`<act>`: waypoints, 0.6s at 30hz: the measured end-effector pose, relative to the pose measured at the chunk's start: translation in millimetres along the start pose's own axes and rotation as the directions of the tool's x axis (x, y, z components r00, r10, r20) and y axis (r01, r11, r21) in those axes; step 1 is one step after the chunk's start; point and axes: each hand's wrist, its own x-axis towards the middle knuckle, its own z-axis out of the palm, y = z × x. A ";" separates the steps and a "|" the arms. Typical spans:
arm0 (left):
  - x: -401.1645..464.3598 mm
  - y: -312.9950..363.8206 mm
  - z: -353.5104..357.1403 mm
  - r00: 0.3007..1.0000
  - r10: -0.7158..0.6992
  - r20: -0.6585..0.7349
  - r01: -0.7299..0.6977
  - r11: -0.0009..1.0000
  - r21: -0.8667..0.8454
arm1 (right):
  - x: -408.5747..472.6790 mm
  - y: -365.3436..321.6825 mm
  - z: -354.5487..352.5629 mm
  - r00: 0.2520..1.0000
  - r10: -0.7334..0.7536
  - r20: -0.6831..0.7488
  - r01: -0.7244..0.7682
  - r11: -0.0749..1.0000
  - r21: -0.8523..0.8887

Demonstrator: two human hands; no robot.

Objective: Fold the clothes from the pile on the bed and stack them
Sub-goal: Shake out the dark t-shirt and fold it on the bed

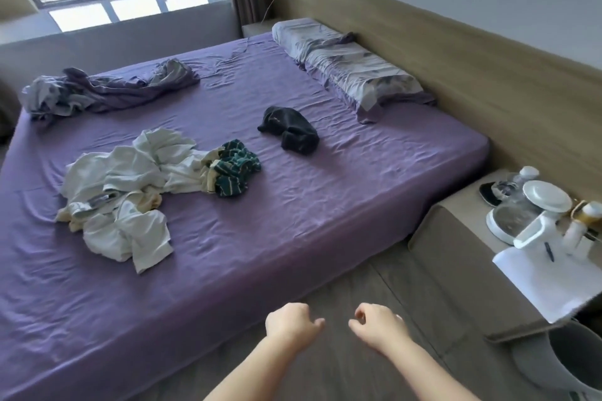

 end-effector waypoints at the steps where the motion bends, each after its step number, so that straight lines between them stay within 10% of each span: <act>1: 4.0 5.7 -3.4 1.000 -0.007 0.005 0.007 1.000 -0.002 | 6.4 1.6 -5.9 1.000 -0.005 0.010 0.005 1.000 -0.011; 18: 149.6 1.9 -97.5 1.000 -0.018 0.016 0.018 0.999 -0.037 | 142.1 -56.1 -95.6 0.999 -0.039 0.016 0.040 0.998 -0.044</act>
